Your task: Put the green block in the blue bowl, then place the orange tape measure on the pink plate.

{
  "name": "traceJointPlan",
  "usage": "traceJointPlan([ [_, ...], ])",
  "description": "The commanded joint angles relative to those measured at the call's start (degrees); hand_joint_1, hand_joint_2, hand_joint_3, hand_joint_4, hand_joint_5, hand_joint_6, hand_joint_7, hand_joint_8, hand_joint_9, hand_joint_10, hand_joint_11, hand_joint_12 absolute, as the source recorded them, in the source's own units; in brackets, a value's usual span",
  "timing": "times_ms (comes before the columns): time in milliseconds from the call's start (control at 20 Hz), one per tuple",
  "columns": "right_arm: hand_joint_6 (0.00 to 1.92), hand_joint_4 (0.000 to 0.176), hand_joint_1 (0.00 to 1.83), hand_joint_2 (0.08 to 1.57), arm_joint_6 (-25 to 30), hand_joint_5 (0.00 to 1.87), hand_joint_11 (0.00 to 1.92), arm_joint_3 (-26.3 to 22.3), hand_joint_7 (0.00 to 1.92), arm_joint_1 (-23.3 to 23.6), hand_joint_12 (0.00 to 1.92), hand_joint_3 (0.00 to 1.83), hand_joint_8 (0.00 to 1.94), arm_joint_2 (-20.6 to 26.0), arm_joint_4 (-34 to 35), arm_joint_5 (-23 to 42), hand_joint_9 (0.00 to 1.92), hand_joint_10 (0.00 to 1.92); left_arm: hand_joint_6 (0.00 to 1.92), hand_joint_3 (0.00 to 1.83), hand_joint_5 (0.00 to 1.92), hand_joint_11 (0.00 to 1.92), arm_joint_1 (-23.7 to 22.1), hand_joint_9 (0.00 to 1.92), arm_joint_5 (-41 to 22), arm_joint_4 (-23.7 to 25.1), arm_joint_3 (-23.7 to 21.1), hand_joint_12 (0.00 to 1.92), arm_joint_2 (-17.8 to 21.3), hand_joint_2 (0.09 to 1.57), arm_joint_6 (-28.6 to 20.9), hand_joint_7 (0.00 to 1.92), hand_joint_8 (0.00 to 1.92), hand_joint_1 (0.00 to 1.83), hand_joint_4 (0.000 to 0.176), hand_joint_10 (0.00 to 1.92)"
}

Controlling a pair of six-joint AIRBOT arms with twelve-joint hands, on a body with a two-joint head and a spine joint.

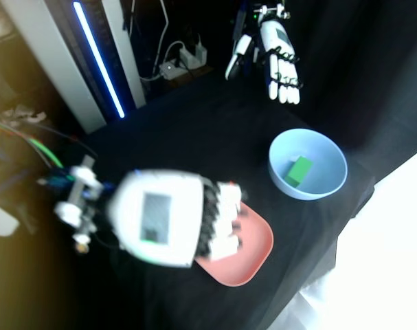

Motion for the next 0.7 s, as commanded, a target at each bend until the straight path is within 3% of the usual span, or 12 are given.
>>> traceJointPlan([
  [0, 0.42, 0.0, 1.4, 1.02, 0.4, 1.24, 0.51, 0.6, 1.32, 1.2, 1.25, 0.0, 0.36, -0.7, 1.7, 3.4, 1.03, 1.04, 0.0, 0.0, 0.12, 0.0, -0.4, 0.05, -7.1, -0.6, 0.3, 0.0, -0.3, 0.89, -0.5, 0.11, 0.0, 0.8, 0.075, 0.01],
  [50, 0.46, 0.0, 1.41, 1.01, 0.4, 1.23, 0.37, 1.9, 1.39, 1.3, 1.36, 0.0, 0.24, -1.9, 1.3, 1.8, 1.07, 0.99, 0.0, 0.01, 0.12, 0.0, -0.4, 0.03, -7.1, -0.6, 0.4, 0.0, -0.3, 0.91, -0.6, 0.1, 0.0, 0.8, 0.07, 0.0],
  [100, 0.54, 0.0, 1.41, 1.0, 0.4, 1.19, 0.63, 2.8, 1.4, 1.3, 1.28, 0.0, 0.16, -2.8, 1.1, 0.3, 1.12, 0.95, 0.0, 0.01, 0.11, 0.0, -0.5, 0.02, -7.2, -0.6, 0.4, 0.0, -0.4, 0.92, -0.6, 0.09, 0.0, 0.81, 0.065, 0.0],
  [150, 0.31, 0.0, 1.41, 1.02, 0.4, 1.26, 0.84, 3.3, 1.22, 1.3, 1.17, 0.0, 0.57, -3.2, 1.0, -0.5, 1.1, 1.01, 0.0, 0.01, 0.12, 0.0, -0.5, 0.04, -7.3, -0.6, 0.4, 0.0, -0.4, 0.91, -0.6, 0.1, 0.0, 0.73, 0.075, 0.01],
  [200, 0.18, 0.0, 1.49, 1.03, 0.4, 1.32, 0.79, 3.8, 1.19, 1.3, 1.39, 0.0, 0.59, -3.6, 0.5, -1.6, 1.16, 0.87, 0.0, 0.0, 0.12, 0.0, -0.5, 0.03, -7.4, -0.6, 0.4, 0.0, -0.4, 0.9, -0.7, 0.11, 0.0, 0.73, 0.083, 0.0],
  [300, 0.34, 0.0, 1.41, 1.01, 0.4, 1.25, 0.83, 4.0, 1.29, 1.3, 1.06, 0.0, 0.34, -3.6, -0.8, -2.8, 1.11, 1.03, 0.01, 0.0, 0.14, 0.0, -0.6, 0.02, -7.7, -0.6, 0.4, 0.0, -0.6, 0.89, -0.8, 0.12, 0.01, 0.75, 0.086, 0.0],
  [350, 0.53, 0.0, 1.4, 1.06, 0.4, 1.09, 0.75, 3.7, 1.16, 1.3, 1.15, 0.0, 0.63, -3.6, -1.2, -2.8, 1.03, 1.14, 0.01, 0.0, 0.14, 0.0, -0.5, 0.0, -7.7, -0.6, 0.4, 0.0, -0.6, 0.89, -0.8, 0.12, 0.01, 0.75, 0.078, 0.0],
  [400, 0.2, 0.0, 1.38, 1.04, 0.4, 0.94, 0.72, 3.4, 1.13, 1.3, 1.29, 0.0, 0.74, -3.6, -1.3, -2.8, 0.98, 0.85, 0.01, 0.0, 0.15, 0.0, -0.5, 0.0, -7.7, -0.6, 0.3, 0.0, -0.6, 0.89, -0.8, 0.13, 0.01, 0.74, 0.081, 0.0],
  [450, 0.04, 0.013, 1.07, 0.94, 0.4, 0.54, 0.42, 2.9, 0.63, 1.3, 1.25, 0.0, 0.25, -3.5, -1.3, -2.7, 0.63, 0.51, 0.01, 0.0, 0.15, 0.0, -0.5, 0.0, -7.7, -0.6, 0.3, 0.0, -0.6, 0.89, -0.9, 0.13, 0.01, 0.75, 0.074, 0.0],
  [500, 0.01, 0.126, 0.92, 0.89, 0.4, 0.28, 0.16, 2.8, 0.35, 1.3, 1.24, 0.0, 0.05, -3.4, -1.3, -2.3, 0.42, 0.23, 0.01, 0.0, 0.15, 0.0, -0.5, 0.0, -7.8, -0.6, 0.3, 0.0, -0.6, 0.89, -0.9, 0.13, 0.01, 0.74, 0.076, 0.0],
  [550, 0.0, 0.166, 0.86, 0.85, 0.4, 0.13, 0.03, 2.5, 0.2, 1.3, 1.18, 0.0, 0.01, -3.2, -1.3, -1.8, 0.3, 0.1, 0.01, 0.0, 0.16, 0.0, -0.5, 0.02, -7.9, -0.6, 0.3, 0.0, -0.6, 0.89, -0.9, 0.14, 0.01, 0.75, 0.076, 0.01],
  [650, 0.0, 0.176, 0.73, 0.8, 0.4, 0.0, 0.0, 1.1, 0.01, 1.3, 0.97, 0.0, 0.0, -2.0, -0.8, 0.3, 0.15, 0.01, 0.01, 0.0, 0.16, 0.0, -0.5, 0.05, -8.0, -0.6, 0.2, 0.0, -0.6, 0.9, -0.9, 0.15, 0.01, 0.78, 0.066, 0.02],
])
